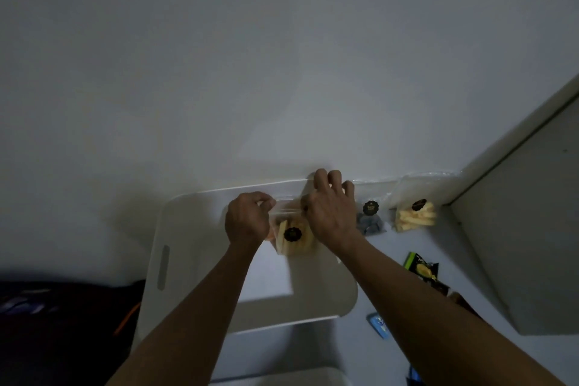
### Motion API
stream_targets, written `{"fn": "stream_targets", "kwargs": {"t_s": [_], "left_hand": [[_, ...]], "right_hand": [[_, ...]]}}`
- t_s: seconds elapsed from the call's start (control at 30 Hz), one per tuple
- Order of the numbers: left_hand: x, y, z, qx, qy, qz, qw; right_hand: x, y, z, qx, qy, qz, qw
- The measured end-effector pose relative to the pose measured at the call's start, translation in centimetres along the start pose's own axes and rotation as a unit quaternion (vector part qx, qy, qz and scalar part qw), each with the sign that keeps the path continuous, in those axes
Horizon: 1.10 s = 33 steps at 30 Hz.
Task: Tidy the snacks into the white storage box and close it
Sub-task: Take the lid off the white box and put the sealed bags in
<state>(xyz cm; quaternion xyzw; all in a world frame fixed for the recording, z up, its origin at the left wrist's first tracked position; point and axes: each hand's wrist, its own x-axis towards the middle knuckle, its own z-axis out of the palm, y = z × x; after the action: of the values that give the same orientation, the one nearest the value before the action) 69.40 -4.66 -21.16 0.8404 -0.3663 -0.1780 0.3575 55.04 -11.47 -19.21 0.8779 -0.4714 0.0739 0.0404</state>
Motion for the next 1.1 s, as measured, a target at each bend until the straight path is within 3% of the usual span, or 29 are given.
{"fn": "stream_targets", "kwargs": {"t_s": [0.3,0.77,1.1], "left_hand": [[-1.0,0.3,-1.0,-0.014,0.037,0.004,0.999],[-7.1,5.2,-9.9,-0.045,0.073,0.058,0.995],[-12.7,13.2,-2.2,-0.058,-0.017,0.146,0.987]], "right_hand": [[-0.4,0.2,-1.0,0.040,-0.034,-0.011,0.999],[-6.8,3.8,-11.0,0.185,-0.011,0.124,0.975],[-11.9,16.1,-14.1,0.192,-0.015,0.226,0.955]]}}
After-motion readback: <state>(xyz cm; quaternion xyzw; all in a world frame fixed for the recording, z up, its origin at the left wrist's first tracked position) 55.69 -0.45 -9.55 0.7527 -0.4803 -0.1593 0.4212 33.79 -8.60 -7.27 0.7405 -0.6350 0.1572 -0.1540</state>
